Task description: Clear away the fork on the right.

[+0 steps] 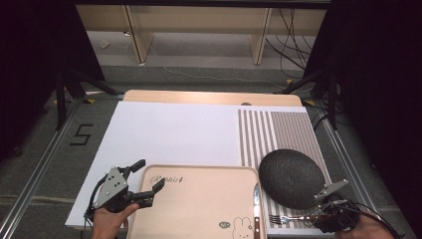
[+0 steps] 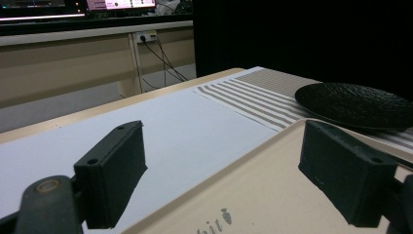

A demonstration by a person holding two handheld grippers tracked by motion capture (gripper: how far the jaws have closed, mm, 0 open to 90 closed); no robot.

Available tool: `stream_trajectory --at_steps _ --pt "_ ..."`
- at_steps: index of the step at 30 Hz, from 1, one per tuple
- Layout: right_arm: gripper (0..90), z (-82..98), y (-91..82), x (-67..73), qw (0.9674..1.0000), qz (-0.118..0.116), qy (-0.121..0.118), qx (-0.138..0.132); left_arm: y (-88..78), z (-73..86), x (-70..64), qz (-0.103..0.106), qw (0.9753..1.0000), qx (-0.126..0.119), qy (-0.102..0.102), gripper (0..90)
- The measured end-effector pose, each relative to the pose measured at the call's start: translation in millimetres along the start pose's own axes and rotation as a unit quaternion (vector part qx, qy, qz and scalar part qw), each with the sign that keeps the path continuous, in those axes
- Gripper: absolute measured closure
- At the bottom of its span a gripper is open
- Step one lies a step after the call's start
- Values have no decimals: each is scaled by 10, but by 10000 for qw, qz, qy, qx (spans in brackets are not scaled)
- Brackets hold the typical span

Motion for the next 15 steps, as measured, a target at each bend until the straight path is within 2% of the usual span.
stream_trajectory --at_steps 1,2,3,8,9,10,11,12,14,15 --pt "432 1 3 -1 10000 8 -35 35 2 1 -1 1 10000 1 -9 162" --pt "440 2 7 16 10000 -18 52 71 2 0 0 2 10000 -1 -15 162" --pt "444 -7 15 0 9999 12 -104 55 2 -2 1 -2 10000 -9 -7 162" --pt "466 -30 51 11 9995 69 -218 206 -1 -5 5 -3 10000 -13 -8 162" --pt "471 -33 56 0 9993 74 -311 200 0 -5 5 -3 10000 -16 -4 162" --pt "474 -29 56 22 9994 50 -244 240 0 -5 5 -4 10000 -13 -6 162" --pt "475 -30 67 15 9991 93 -338 235 0 -6 6 0 10000 -9 -2 162" --pt "479 -26 69 37 9994 38 -228 272 0 -6 6 2 10000 -14 -7 162" --pt "501 -29 77 27 9987 75 -397 314 -2 -8 7 -1 10000 -18 -8 162" --pt "515 -23 81 51 9987 35 -363 363 -3 -8 8 -4 10000 -18 -9 162"
Point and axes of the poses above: each handheld gripper's, and its own axes: y roughly forward along the jaws, z roughly out of its underside, x roughly to its left, the point moved 2 cm from there along y, roughly forward along the jaws, and after that the axes turned 13 degrees about -z, right-handed, at the moved point
